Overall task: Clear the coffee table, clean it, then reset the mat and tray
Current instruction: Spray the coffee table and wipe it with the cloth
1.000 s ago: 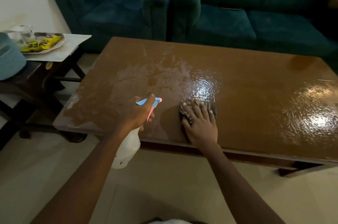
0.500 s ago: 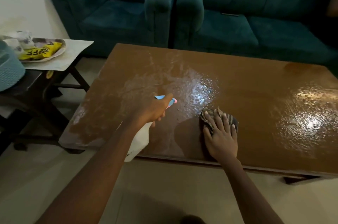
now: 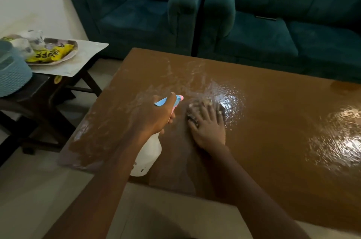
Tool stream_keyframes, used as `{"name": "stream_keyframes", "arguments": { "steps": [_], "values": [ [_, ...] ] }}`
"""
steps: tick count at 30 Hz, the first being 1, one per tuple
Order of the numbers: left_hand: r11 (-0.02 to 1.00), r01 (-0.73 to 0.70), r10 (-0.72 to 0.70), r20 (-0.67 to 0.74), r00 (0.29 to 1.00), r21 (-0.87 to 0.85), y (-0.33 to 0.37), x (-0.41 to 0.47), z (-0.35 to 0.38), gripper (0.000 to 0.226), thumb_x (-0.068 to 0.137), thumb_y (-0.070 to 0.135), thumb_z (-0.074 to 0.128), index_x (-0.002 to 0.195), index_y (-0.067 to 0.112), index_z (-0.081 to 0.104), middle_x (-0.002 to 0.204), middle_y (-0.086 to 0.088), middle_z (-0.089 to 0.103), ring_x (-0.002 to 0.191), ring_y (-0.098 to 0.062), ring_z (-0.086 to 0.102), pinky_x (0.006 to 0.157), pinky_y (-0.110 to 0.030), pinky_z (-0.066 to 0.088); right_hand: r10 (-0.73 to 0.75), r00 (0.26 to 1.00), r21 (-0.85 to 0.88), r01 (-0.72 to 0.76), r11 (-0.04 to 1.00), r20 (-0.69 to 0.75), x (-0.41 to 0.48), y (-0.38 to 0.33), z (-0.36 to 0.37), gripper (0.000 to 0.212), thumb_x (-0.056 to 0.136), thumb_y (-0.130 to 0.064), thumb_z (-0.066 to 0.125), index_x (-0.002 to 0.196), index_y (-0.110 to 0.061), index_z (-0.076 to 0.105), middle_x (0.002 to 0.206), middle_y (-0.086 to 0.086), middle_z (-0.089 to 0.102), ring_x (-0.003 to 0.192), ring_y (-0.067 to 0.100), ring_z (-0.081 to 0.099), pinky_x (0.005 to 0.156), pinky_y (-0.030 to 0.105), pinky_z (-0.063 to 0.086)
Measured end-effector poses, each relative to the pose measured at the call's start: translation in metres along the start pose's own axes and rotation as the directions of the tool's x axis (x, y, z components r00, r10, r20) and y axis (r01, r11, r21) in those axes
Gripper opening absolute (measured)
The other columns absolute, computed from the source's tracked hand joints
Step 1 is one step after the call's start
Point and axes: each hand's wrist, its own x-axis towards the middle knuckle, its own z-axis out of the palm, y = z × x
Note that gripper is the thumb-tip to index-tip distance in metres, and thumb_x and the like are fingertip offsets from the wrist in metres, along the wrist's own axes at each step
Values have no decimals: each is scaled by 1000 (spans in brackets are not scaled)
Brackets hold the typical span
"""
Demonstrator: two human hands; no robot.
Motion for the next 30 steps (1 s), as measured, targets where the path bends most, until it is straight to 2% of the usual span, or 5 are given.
{"name": "stream_keyframes", "arguments": {
  "steps": [5,15,20,25,30],
  "values": [
    [999,-15,18,-65,998,42,16,12,1,54,97,57,35,78,15,64,69,-1,66,63,-15,63,50,-25,48,-239,971,-3,239,971,24,-55,17,7,60,92,-63,8,152,-55,8,162,-20,-3,152,10,-11,121,36,-12],
    [995,-26,37,-116,993,91,41,40,0,52,96,58,36,95,14,64,74,-2,69,62,-16,64,49,-24,52,90,996,-7,-91,996,-20,79,91,-28,55,100,-60,13,153,-50,2,165,-8,-12,151,19,-17,122,48,-7],
    [992,-54,72,-170,983,110,45,47,-1,51,98,54,37,80,14,64,73,-6,69,64,-18,65,49,-26,52,-130,991,-19,130,991,32,109,22,-20,55,101,-60,19,153,-50,5,166,-8,-5,152,20,-11,122,48,-7],
    [990,-39,59,-145,988,138,39,65,-11,51,97,56,37,89,14,64,75,-4,70,67,-19,67,51,-26,51,-354,934,-46,356,933,43,59,22,-12,63,91,-63,6,153,-53,4,165,-15,-4,151,12,-13,123,42,-8],
    [988,-52,62,-65,996,145,43,95,-18,52,97,57,34,103,13,60,78,-3,69,66,-17,65,51,-24,49,-113,994,16,113,994,-11,44,39,-9,67,86,-64,0,152,-53,7,165,-17,-3,150,9,-16,123,41,-6]
  ]
}}
